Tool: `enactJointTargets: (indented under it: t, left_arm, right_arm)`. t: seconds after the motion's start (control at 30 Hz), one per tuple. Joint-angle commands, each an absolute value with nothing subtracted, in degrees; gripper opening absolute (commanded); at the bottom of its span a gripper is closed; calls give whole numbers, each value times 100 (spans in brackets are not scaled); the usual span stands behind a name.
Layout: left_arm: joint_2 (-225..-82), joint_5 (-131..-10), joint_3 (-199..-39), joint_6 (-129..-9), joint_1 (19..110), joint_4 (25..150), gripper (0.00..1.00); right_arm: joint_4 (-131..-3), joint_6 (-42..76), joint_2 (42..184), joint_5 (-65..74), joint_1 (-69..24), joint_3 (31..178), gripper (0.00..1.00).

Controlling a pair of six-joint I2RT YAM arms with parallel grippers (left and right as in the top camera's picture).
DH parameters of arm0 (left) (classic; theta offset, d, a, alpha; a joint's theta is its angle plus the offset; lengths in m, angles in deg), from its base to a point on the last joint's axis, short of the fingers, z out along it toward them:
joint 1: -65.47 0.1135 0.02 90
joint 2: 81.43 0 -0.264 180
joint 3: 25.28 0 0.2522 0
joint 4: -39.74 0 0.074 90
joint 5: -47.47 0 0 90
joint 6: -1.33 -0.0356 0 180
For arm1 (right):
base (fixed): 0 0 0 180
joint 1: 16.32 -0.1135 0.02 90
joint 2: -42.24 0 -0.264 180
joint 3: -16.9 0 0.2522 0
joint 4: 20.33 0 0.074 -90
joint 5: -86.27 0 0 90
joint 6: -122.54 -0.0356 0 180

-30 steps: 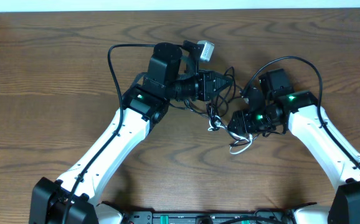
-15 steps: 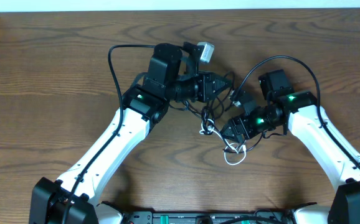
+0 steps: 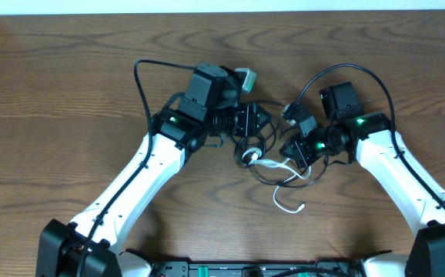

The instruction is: Untangle cables

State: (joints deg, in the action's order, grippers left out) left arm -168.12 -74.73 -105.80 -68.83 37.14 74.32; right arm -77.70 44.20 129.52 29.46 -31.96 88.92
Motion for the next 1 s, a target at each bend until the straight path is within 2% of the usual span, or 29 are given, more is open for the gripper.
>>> enactJointTargets:
  t: [0.0,0.07,0.23,0.4,0.5,0.73,0.97]
  left_arm:
    - [-16784,-7030,-10622,-7093,3716,7668,75]
    - [-16784,-7030,-10622,-7091,3716,7948,80]
    - [-16788,-6614,-10622,-7086,3716,8901,82]
    - [-16792,-5386,-10620,-6835,3716,9782,83]
    - [-16792,-5076,-10574,-6453,3716,9928,84]
    - [-16827,-5069,-10091,-5825,3716,9425,84]
    - [-17118,-5454,-9592,-5963,3716,8691,84]
  right_arm:
    - [-7775,4153,12990,2465,-3218,8864,1]
    - [-7783,4153,12990,2465,-3218,8864,8]
    - [-7779,4153,12990,2465,-3218,8864,41]
    - [-7775,4153,12990,2465,-3218,8864,46]
    - [-7775,4151,12990,2465,-3218,8864,50]
    - [-7781,4112,12990,2470,-3218,8864,52]
    - [-7777,4112,12990,2467,-3218,8864,55]
